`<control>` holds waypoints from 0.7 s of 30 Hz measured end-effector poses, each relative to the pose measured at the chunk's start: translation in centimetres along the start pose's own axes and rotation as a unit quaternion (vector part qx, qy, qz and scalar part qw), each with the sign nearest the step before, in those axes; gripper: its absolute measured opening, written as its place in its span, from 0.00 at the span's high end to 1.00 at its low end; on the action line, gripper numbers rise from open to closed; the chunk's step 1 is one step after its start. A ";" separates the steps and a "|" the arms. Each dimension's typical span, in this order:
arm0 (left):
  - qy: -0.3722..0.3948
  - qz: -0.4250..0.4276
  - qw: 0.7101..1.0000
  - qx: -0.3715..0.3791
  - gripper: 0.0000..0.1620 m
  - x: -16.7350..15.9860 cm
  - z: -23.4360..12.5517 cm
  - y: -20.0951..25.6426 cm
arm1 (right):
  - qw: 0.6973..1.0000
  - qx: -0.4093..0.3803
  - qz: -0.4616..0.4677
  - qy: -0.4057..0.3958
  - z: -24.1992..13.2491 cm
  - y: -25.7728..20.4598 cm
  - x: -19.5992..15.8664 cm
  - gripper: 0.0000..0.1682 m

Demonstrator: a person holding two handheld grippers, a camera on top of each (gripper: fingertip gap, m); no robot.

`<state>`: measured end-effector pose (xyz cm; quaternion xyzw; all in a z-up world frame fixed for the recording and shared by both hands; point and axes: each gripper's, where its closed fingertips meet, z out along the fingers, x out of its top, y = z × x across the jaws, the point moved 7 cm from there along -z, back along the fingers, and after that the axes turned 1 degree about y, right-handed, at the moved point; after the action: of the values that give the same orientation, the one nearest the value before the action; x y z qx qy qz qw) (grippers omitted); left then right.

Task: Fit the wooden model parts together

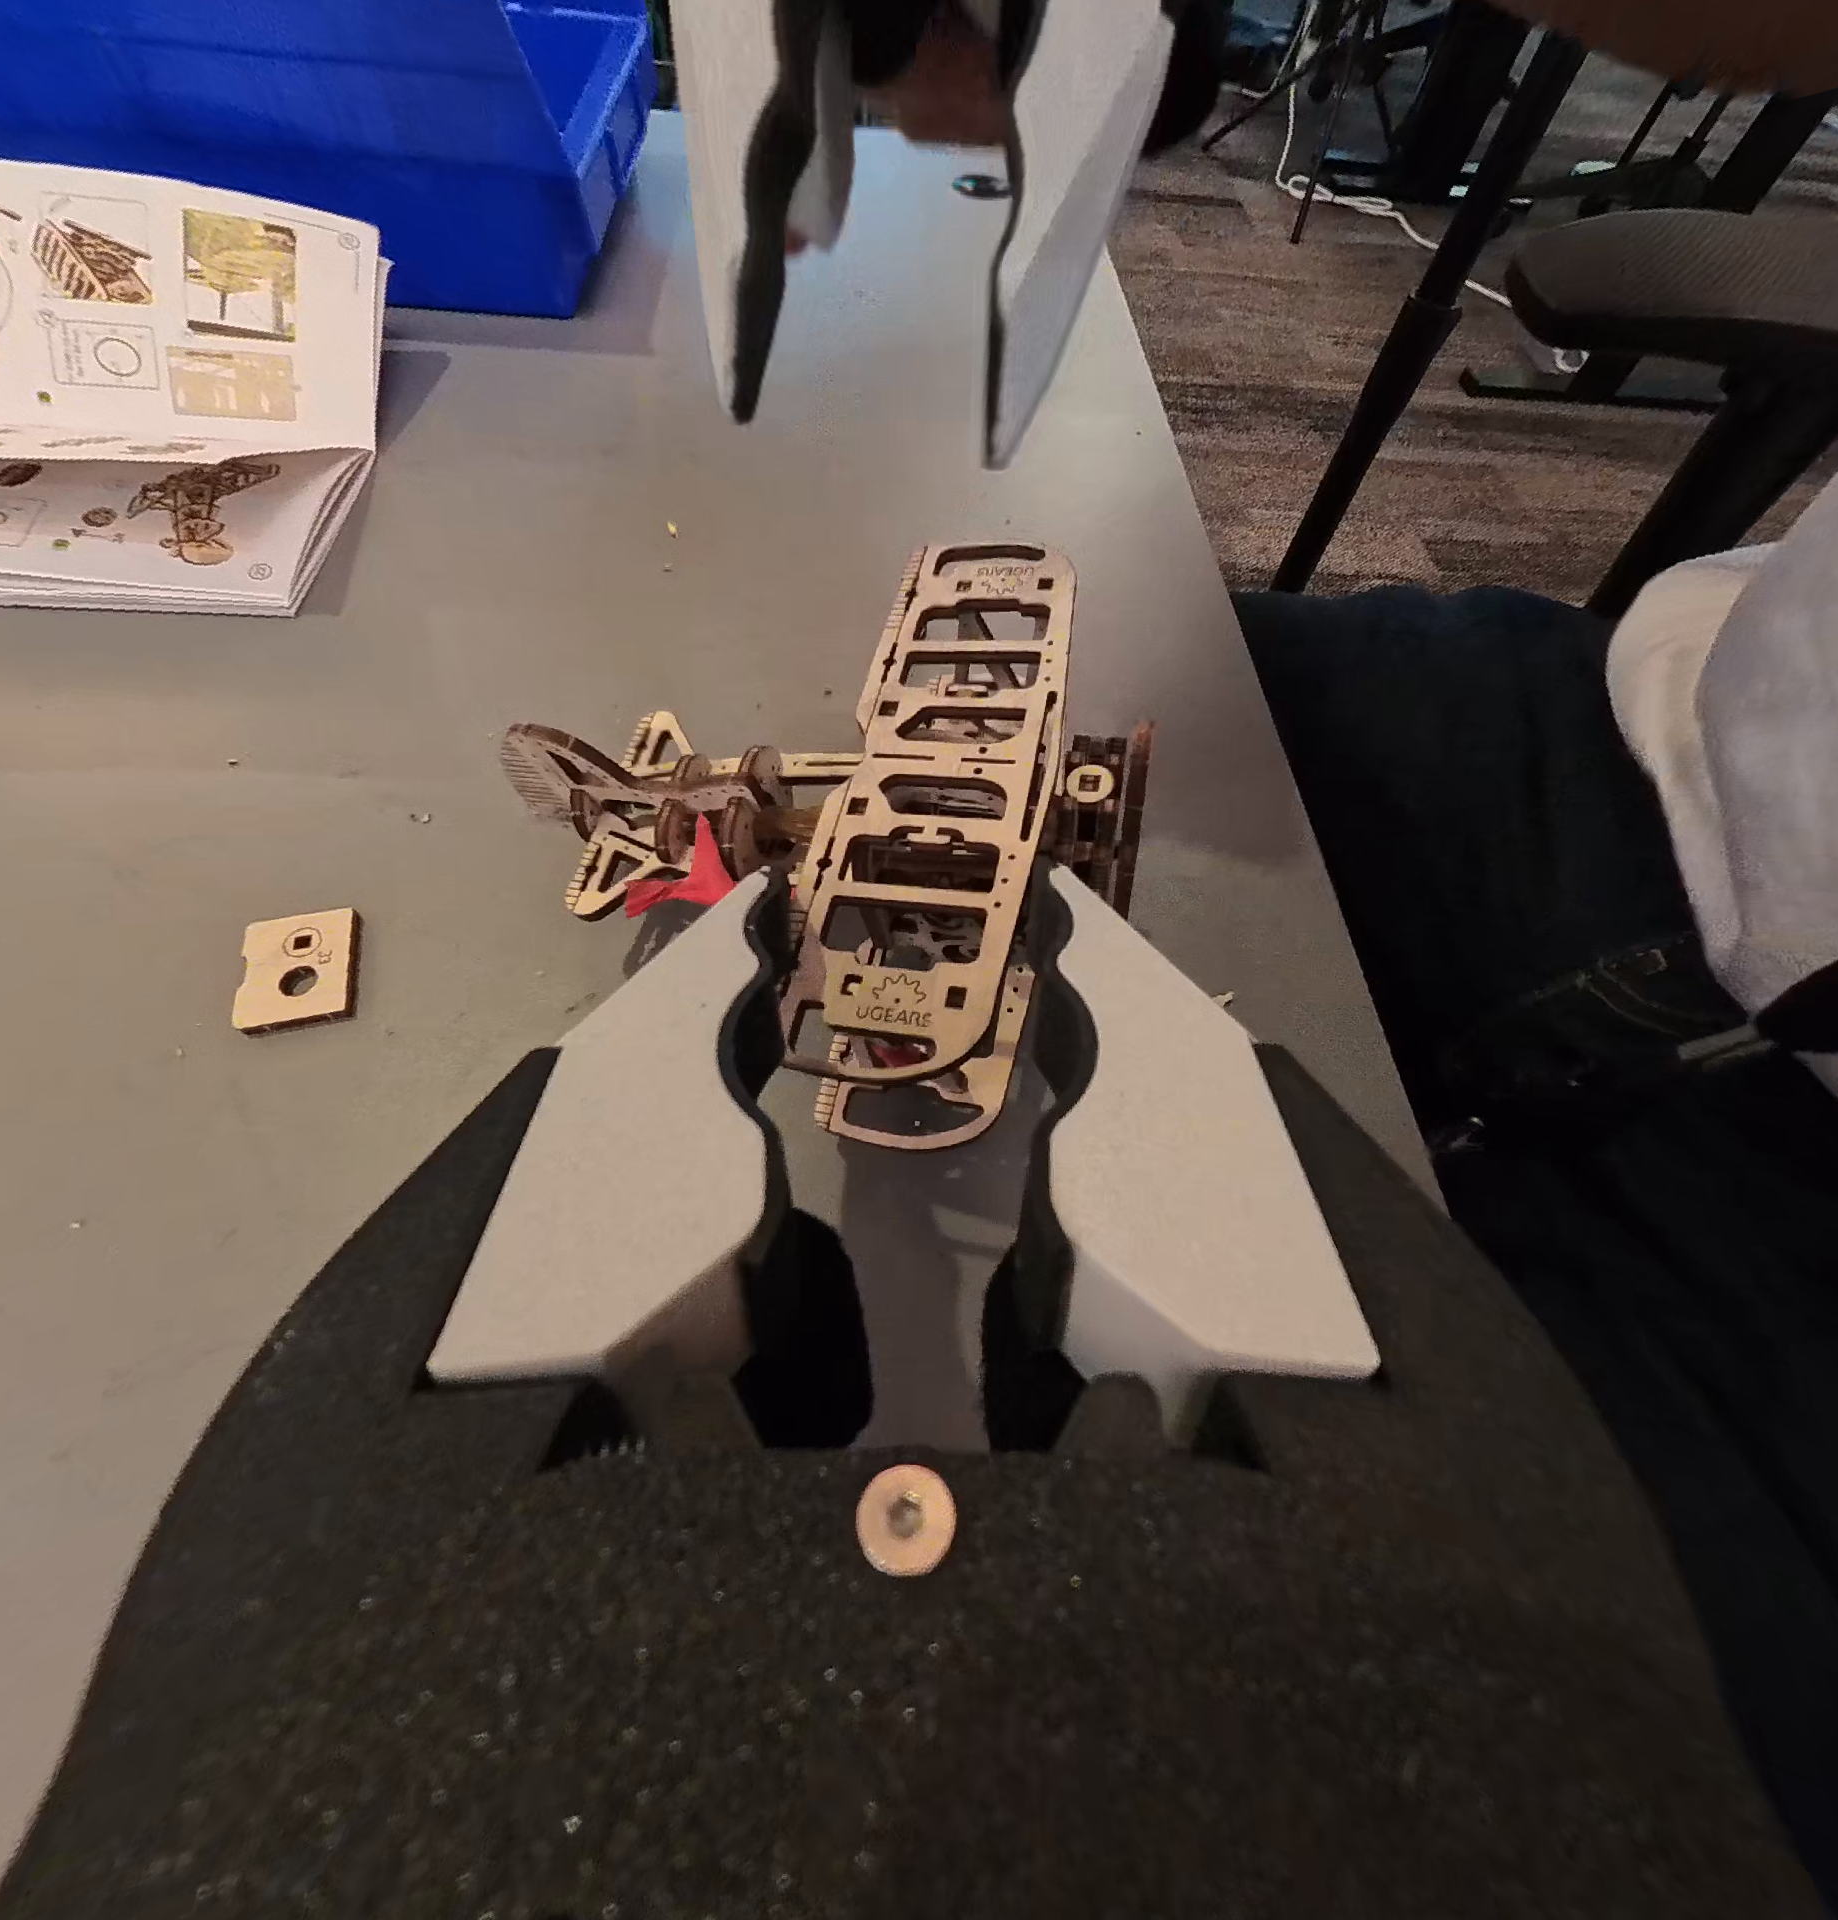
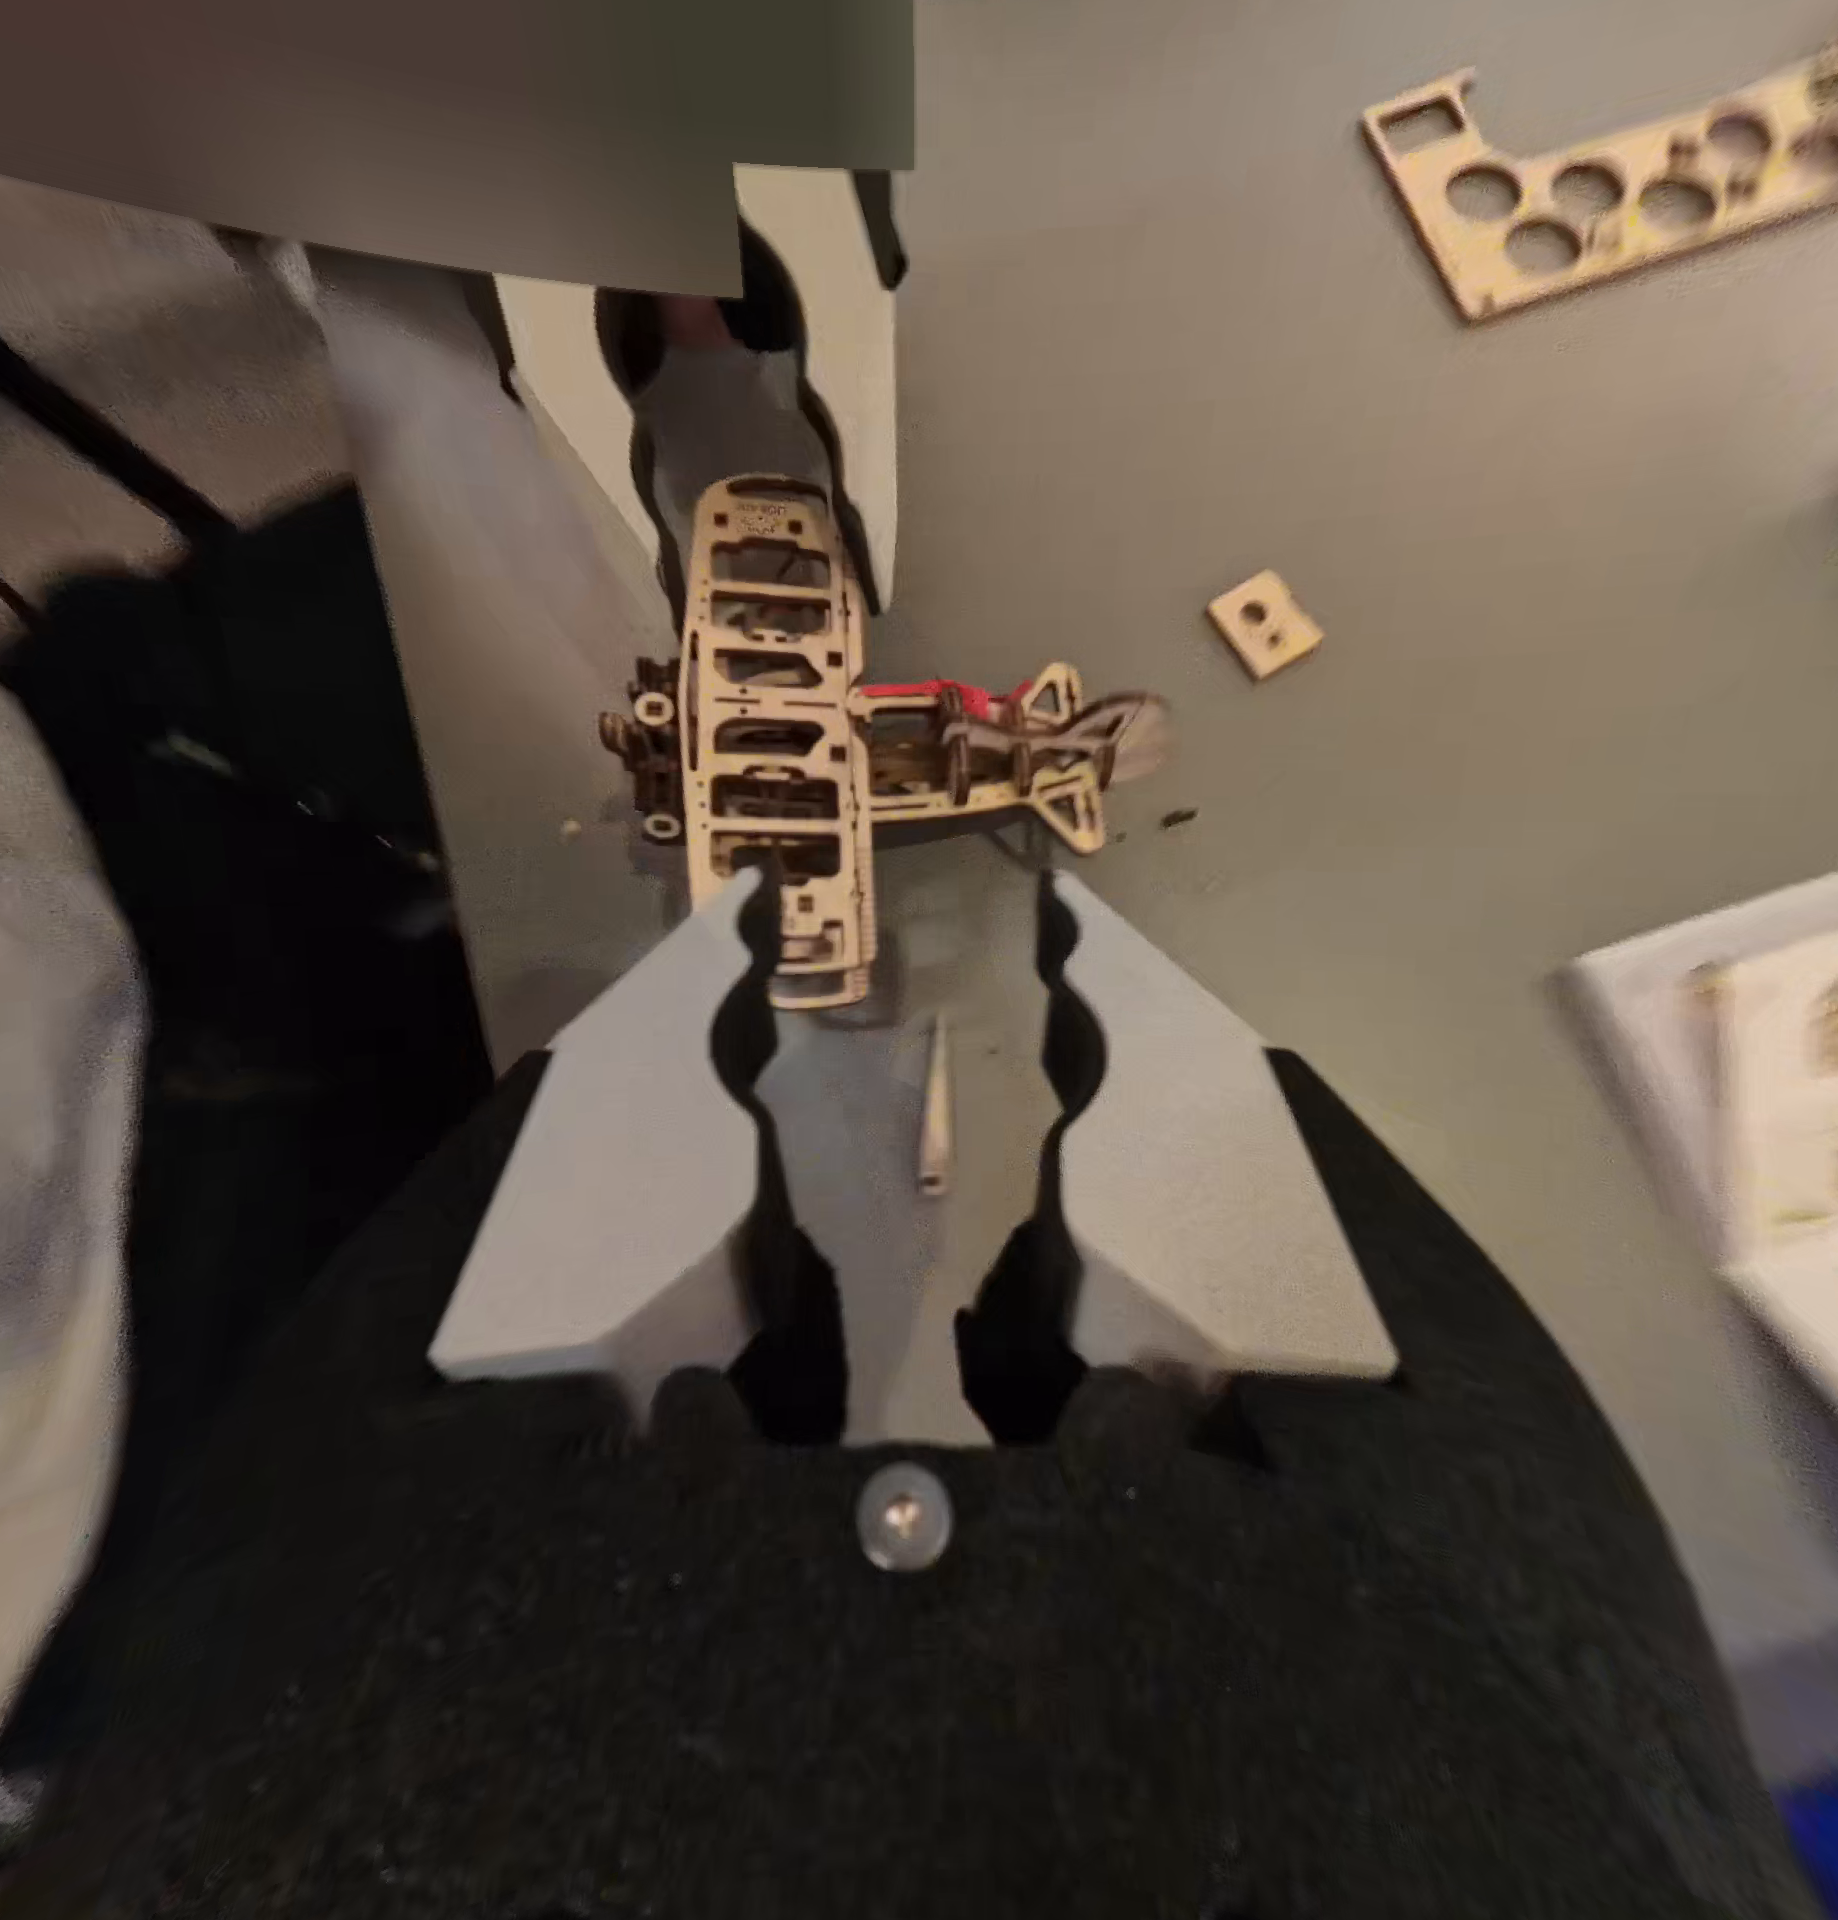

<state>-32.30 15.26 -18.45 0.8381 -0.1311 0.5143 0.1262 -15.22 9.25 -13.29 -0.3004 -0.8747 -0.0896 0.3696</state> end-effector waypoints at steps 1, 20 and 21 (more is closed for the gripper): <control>0.003 -0.001 1.000 -0.004 0.73 0.0 0.0 0.0 | 0.998 0.022 0.047 0.030 -0.1 0.1 -1.2 0.66; -0.025 -0.098 0.989 0.111 0.66 4.8 -4.4 2.5 | 0.986 -0.047 0.060 0.149 1.4 -4.2 -8.7 0.61; -0.032 -0.105 0.985 0.131 0.66 4.8 -4.6 2.8 | 0.986 -0.052 0.058 0.146 1.6 -4.2 -8.7 0.60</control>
<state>-34.95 13.80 -11.91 0.8726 0.0227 0.4836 0.0642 -13.91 2.53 -20.23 -0.3532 -0.7867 -0.1560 0.4817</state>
